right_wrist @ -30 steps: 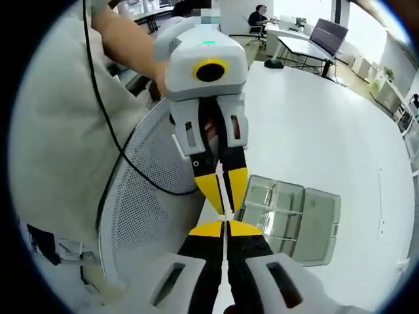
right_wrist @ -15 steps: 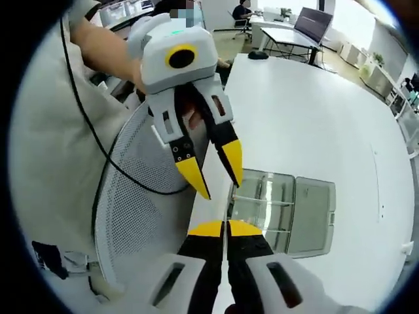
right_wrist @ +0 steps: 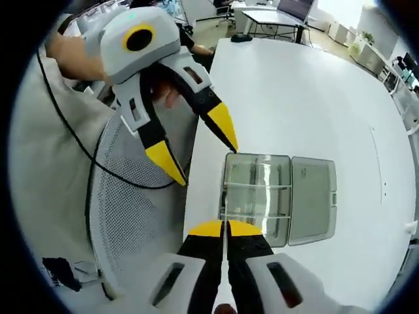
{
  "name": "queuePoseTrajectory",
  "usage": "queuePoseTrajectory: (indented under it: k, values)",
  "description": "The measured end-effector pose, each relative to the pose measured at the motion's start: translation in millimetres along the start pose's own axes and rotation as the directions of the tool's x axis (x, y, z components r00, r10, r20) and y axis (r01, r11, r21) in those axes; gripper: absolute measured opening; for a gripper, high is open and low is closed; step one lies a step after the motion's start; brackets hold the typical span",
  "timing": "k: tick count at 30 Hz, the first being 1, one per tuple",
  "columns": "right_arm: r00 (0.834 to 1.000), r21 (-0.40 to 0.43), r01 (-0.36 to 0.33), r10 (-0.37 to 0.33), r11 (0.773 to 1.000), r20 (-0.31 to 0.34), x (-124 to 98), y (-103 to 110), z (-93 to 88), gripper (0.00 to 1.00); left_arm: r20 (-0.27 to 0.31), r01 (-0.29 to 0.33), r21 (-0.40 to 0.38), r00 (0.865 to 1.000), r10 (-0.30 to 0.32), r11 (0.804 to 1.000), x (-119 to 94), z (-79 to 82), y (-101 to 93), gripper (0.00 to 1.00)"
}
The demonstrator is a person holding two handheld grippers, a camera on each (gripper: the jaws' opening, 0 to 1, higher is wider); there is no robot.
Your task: Insert the divider into the dual guide fixture by aligning both edges with the guide slots and pushing it downward to the bottom, including one-sided entry, uneven engagement, binding, and posture correction.
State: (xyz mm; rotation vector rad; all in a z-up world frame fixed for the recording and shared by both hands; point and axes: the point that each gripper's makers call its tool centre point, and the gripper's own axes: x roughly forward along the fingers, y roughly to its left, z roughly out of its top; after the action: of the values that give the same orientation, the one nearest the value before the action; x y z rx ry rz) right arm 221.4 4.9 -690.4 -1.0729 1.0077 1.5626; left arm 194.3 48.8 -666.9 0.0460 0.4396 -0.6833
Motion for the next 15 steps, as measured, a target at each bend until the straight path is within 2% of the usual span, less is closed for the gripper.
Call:
queuePoseTrajectory:
  k: [3,7,15]
  values:
    - [1.000,0.039,0.009,-0.008,0.999,-0.013,1.7,-4.8,0.4,0.00,-0.005,-0.011,-0.001,1.000,0.011,1.000,-1.3,-1.3,1.7,0.37]
    - [0.999,0.049,0.024,-0.022,0.998,-0.042,2.1,-9.2,-0.5,0.00,-0.018,-0.020,-0.001,1.000,0.020,1.000,-2.4,-4.4,3.5,0.39]
    - [0.998,0.090,0.046,-0.041,0.995,-0.054,4.1,-16.5,4.1,0.00,-0.019,-0.027,-0.007,0.999,0.027,1.000,-4.6,-3.7,3.1,0.39]
